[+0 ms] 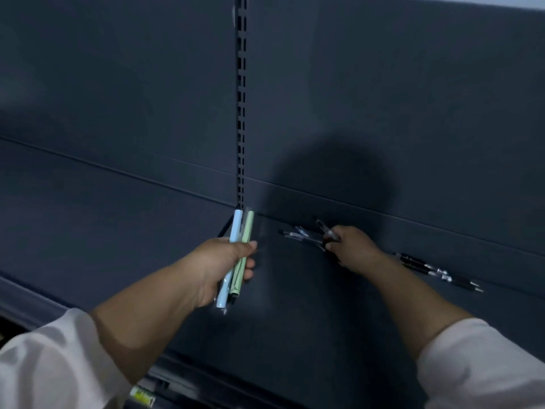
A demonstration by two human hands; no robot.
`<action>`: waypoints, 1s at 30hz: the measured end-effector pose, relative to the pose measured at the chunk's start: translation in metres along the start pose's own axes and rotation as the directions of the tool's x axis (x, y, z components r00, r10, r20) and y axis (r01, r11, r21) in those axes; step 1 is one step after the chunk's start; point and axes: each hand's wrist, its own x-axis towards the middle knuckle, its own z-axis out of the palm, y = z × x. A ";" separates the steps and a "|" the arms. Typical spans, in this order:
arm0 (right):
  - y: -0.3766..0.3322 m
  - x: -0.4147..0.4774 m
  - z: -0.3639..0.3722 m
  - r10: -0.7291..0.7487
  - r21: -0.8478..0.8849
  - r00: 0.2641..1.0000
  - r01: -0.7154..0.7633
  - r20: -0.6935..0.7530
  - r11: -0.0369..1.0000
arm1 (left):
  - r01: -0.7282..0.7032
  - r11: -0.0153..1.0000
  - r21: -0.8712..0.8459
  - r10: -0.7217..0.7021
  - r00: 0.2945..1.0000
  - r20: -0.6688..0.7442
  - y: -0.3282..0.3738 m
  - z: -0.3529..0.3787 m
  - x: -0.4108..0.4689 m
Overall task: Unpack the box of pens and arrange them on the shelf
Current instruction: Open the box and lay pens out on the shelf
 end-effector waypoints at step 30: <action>-0.031 -0.039 0.049 -0.241 -0.452 0.968 0.185 -0.071 0.873 | 0.090 0.995 -0.040 -0.086 0.991 0.098 0.006 0.003 0.015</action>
